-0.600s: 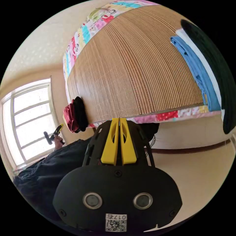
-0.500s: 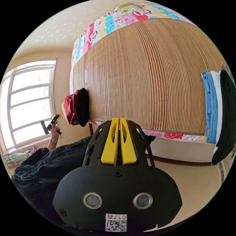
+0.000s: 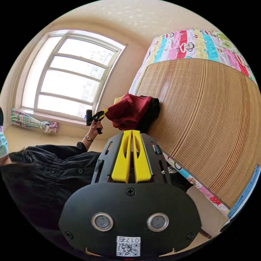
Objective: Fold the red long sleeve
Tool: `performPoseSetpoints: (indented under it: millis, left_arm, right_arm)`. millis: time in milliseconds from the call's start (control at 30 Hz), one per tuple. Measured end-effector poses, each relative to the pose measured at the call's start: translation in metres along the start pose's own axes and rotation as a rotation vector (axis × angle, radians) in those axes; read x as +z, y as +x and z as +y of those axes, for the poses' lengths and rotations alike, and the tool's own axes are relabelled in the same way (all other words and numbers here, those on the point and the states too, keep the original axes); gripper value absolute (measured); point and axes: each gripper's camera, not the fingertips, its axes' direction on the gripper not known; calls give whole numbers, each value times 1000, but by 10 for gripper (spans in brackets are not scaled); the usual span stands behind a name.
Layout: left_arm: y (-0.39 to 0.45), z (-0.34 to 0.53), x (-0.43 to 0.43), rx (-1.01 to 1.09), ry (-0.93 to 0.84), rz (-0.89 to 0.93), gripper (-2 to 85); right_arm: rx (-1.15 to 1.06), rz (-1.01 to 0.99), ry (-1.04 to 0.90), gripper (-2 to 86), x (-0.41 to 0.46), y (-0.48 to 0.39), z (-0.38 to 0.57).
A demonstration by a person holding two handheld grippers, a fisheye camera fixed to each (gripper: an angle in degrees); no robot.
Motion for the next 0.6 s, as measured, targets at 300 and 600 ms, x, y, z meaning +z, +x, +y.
performPoseSetpoints:
  millis: [300, 600]
  left_arm:
    - [178, 14, -5, 743, 74, 703, 47]
    - [180, 2, 36, 692, 450, 1606, 3]
  right_arm:
    - [-254, -237, 268, 143, -108, -39, 58]
    - [-761, -370, 335, 153, -185, -108, 150]
